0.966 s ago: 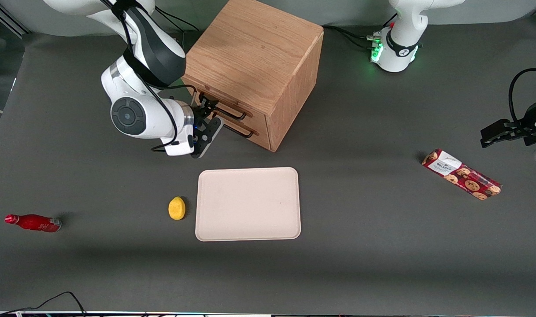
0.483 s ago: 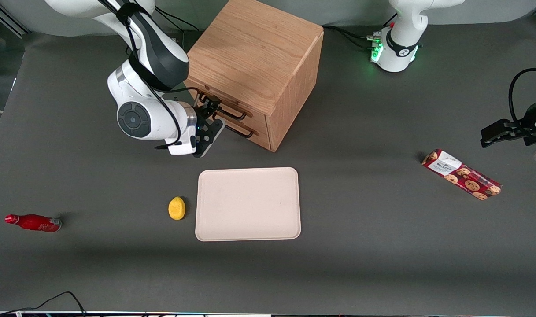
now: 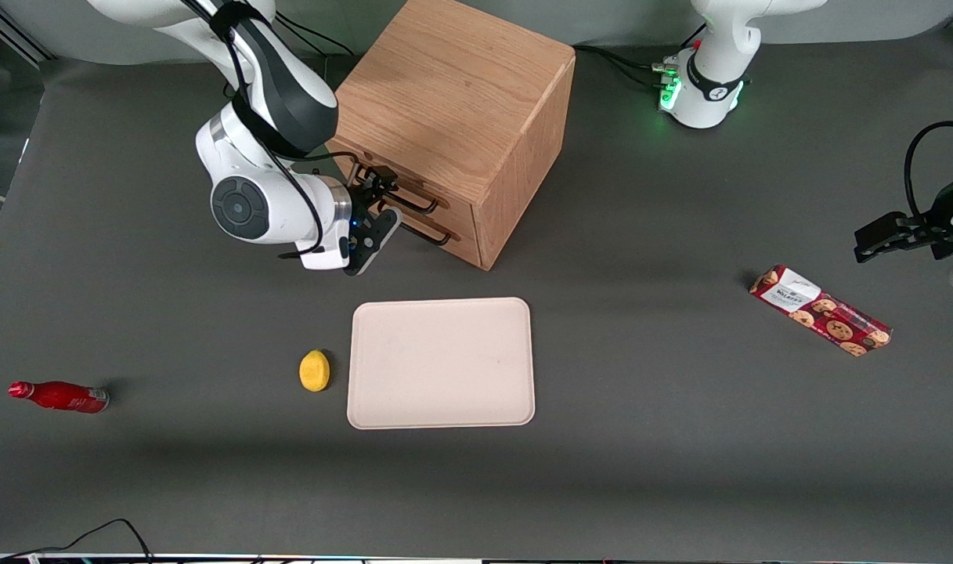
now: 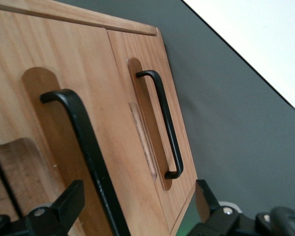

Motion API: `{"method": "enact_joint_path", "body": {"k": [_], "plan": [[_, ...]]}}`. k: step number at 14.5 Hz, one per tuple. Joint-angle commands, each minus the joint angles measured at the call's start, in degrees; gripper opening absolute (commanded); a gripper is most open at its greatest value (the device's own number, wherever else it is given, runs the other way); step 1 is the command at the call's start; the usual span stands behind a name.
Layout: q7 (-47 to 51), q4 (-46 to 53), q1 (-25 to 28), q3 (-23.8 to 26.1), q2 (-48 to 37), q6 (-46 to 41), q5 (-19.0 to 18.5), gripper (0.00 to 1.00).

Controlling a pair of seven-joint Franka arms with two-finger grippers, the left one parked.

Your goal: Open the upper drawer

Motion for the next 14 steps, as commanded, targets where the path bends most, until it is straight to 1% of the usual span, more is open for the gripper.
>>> {"method": "enact_joint_path", "body": {"k": [1,4,7,8,10,12,14], "plan": [[0.8,-3.0,-0.4,0.4,-2.1,2.2,1.6,1.0],[0.5,-3.0,-0.4,0.4,-2.0,3.4,1.5,1.0],[0.3,-2.8,-0.3,0.3,-1.4,5.3,0.5,1.0],[0.1,-2.8,-0.4,0.3,-1.2,6.2,-0.2,1.0],[0.1,-2.4,-0.4,0.4,-0.2,7.8,-3.1,1.0],[-0.1,-1.2,-0.7,0.2,1.2,8.0,-4.0,1.0],[-0.1,0.0,-0.8,0.0,2.0,8.1,-6.1,1.0]]}}
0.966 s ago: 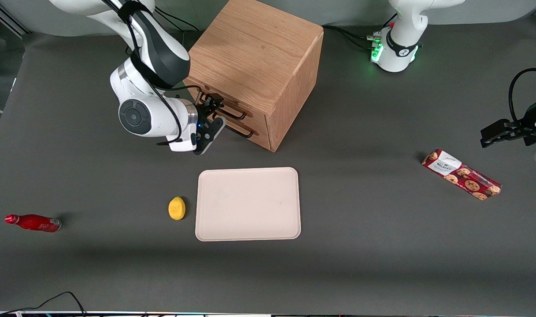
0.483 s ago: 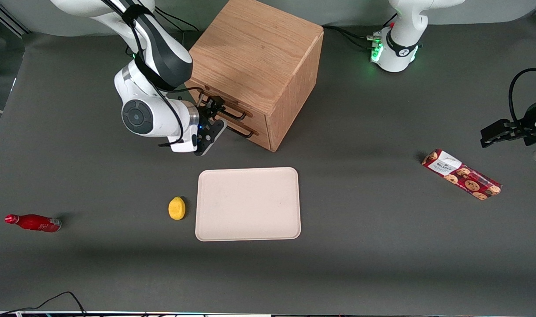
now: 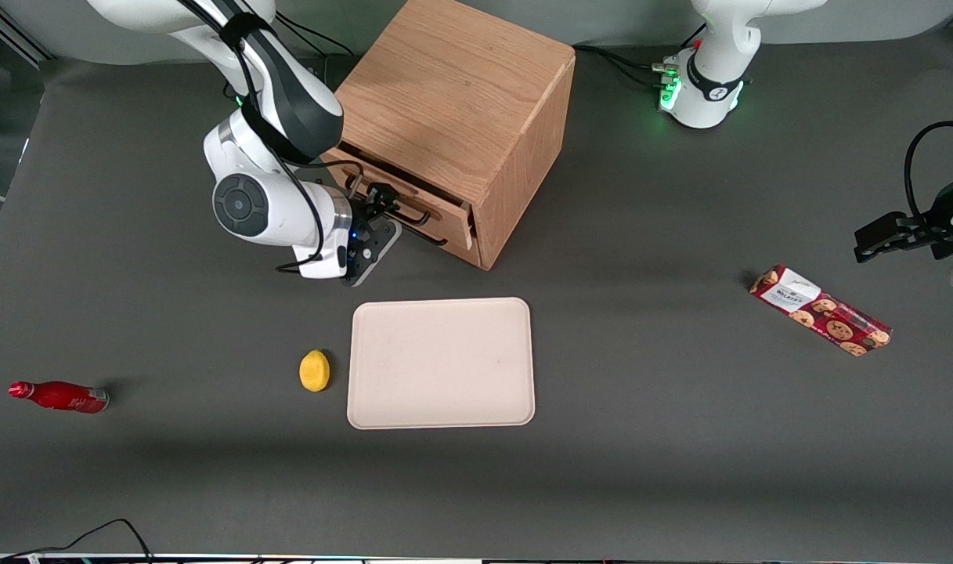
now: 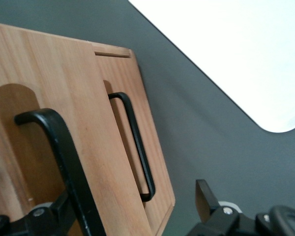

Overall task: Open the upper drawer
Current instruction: 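Pull the handle outward from the cabinet with the right gripper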

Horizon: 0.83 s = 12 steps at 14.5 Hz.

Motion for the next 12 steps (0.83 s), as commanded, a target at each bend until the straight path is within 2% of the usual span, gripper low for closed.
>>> {"method": "enact_joint_path", "body": {"k": [1,12], "plan": [[-0.1,1.8,-0.4,-0.2,1.5,0.4,-2.3,1.0],[-5.5,7.6,-0.8,-4.6,6.2,0.1,-2.4,1.0]]}}
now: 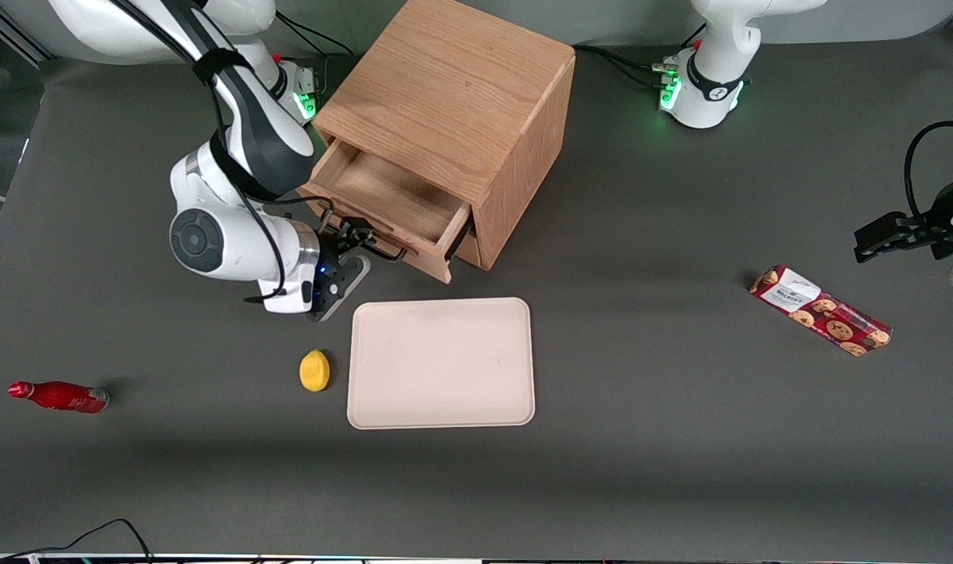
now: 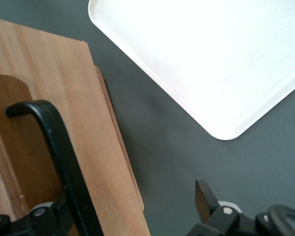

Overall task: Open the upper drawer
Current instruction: 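Pull the handle outward from the cabinet with the right gripper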

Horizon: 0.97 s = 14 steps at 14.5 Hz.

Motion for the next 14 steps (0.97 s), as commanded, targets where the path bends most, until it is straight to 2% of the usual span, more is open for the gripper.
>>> {"method": "enact_joint_path", "body": {"k": [1,11,14], "plan": [[-2.5,3.4,0.1,-1.0,2.6,-0.2,-0.8,1.0],[-10.2,10.5,0.1,-7.1,6.1,-0.6,-1.0,1.0],[-13.6,12.5,0.1,-8.9,7.2,-1.1,-2.2,1.0]]}}
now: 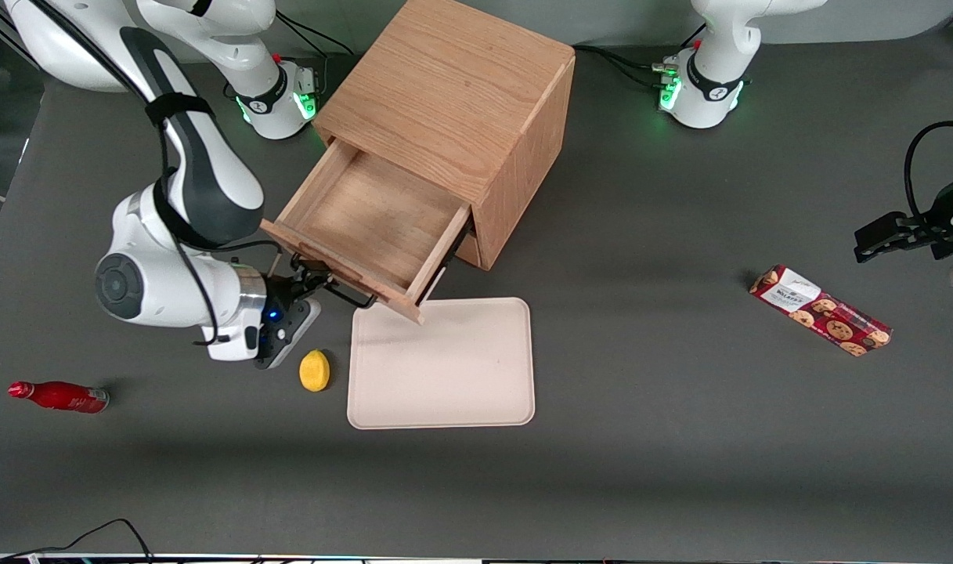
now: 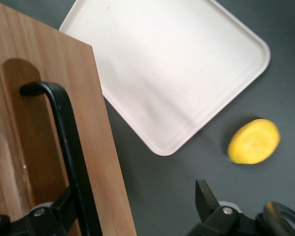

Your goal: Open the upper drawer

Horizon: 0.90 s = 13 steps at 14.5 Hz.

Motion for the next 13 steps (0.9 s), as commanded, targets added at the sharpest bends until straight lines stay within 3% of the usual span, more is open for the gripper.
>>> {"method": "enact_joint_path", "body": {"k": [1,4,7,10,12,13], "plan": [[-3.1,4.6,0.2,-1.6,2.6,-1.1,-2.1,1.0],[-3.7,9.7,0.2,-2.2,4.7,-3.7,-4.2,1.0],[-0.9,16.3,0.2,-2.3,3.6,-11.0,-3.9,1.0],[8.2,22.1,0.2,-2.3,-0.7,-19.8,-4.7,1.0],[21.8,20.4,1.0,-1.8,-10.0,-21.1,-10.0,1.0],[26.5,18.6,0.6,-1.6,-14.3,-24.1,-10.8,1.0]]}}
